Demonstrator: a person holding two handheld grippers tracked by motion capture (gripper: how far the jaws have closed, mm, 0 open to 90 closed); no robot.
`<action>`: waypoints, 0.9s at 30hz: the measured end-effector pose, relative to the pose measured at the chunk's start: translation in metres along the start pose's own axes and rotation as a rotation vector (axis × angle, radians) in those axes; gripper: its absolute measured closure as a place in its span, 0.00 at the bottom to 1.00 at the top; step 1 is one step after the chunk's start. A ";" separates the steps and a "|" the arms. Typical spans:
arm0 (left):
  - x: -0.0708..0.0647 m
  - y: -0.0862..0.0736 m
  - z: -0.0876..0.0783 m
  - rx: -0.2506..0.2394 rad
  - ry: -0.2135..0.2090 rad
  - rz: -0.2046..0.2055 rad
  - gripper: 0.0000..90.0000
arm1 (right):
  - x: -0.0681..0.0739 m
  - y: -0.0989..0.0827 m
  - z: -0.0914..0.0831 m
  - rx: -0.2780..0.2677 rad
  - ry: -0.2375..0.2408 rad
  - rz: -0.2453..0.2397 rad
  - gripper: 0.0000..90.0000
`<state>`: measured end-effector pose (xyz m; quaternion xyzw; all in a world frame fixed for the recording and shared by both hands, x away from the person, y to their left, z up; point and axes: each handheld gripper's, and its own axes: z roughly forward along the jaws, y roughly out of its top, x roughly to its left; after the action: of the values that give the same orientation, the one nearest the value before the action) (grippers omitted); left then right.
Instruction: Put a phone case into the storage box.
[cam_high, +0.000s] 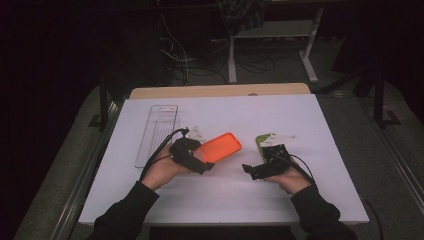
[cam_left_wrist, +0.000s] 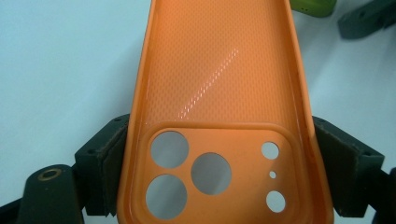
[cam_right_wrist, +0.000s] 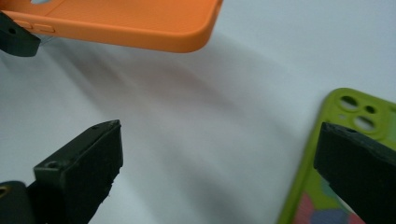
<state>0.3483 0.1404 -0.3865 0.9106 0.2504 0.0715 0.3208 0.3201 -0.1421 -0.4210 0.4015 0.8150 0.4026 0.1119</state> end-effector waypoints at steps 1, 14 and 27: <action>-0.001 0.000 0.000 0.005 0.001 -0.007 0.18 | 0.001 0.000 0.003 0.002 0.006 0.007 0.01; -0.004 0.001 0.003 0.003 0.012 -0.026 0.18 | 0.006 0.001 0.012 -0.018 -0.008 -0.051 0.01; -0.002 0.001 0.001 0.002 0.003 -0.024 0.18 | 0.014 0.001 0.012 -0.021 -0.118 -0.263 0.01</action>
<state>0.3476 0.1383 -0.3864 0.9078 0.2617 0.0686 0.3203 0.3173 -0.1244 -0.4265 0.3131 0.8483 0.3686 0.2156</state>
